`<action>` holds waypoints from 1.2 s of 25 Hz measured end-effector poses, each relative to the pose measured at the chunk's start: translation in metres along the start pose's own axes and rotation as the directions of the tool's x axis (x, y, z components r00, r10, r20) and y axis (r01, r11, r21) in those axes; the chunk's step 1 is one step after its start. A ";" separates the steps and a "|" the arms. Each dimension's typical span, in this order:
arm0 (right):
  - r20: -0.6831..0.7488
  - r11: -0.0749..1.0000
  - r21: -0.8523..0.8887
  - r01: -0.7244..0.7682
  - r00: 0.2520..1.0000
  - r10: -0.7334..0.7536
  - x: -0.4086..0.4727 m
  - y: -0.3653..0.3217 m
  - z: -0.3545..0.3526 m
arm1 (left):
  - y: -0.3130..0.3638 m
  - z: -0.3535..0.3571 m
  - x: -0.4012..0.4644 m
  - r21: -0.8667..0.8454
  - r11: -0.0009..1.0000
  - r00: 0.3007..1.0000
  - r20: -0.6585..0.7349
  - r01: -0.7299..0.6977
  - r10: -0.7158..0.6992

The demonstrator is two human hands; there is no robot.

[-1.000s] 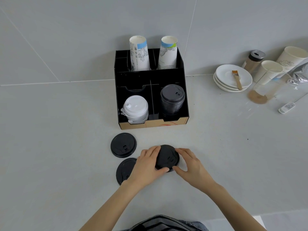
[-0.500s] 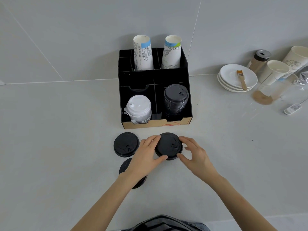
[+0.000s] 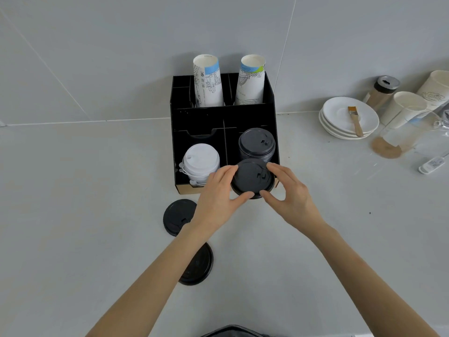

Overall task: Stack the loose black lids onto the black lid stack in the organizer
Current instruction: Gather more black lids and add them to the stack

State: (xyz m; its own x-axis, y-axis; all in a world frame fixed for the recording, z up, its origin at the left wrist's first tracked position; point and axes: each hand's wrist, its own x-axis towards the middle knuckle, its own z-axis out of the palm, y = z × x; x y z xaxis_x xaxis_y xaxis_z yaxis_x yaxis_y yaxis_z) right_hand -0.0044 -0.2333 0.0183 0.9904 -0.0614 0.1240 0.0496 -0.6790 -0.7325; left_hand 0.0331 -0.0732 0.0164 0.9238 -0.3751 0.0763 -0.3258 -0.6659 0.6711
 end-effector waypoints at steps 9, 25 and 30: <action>-0.054 0.999 -0.006 -0.033 0.998 0.033 0.053 0.006 -0.016 | 0.008 -0.005 0.065 0.008 1.000 1.000 0.007 -0.010 0.010; 0.012 0.990 -0.104 -0.092 0.996 0.094 0.096 0.033 -0.007 | -0.011 0.012 0.109 0.042 0.999 0.996 0.088 0.014 -0.017; 0.018 0.989 -0.091 -0.117 0.993 0.119 0.097 0.031 -0.005 | -0.013 0.009 0.113 0.064 0.998 0.993 0.116 0.014 -0.021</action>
State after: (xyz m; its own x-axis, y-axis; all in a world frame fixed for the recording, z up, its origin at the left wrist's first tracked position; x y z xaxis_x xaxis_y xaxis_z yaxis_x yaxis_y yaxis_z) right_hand 0.0929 -0.2642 0.0111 0.9914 -0.1284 0.0240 -0.0783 -0.7312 -0.6777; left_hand 0.1400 -0.1130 0.0094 0.9010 -0.4332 -0.0235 -0.3254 -0.7107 0.6237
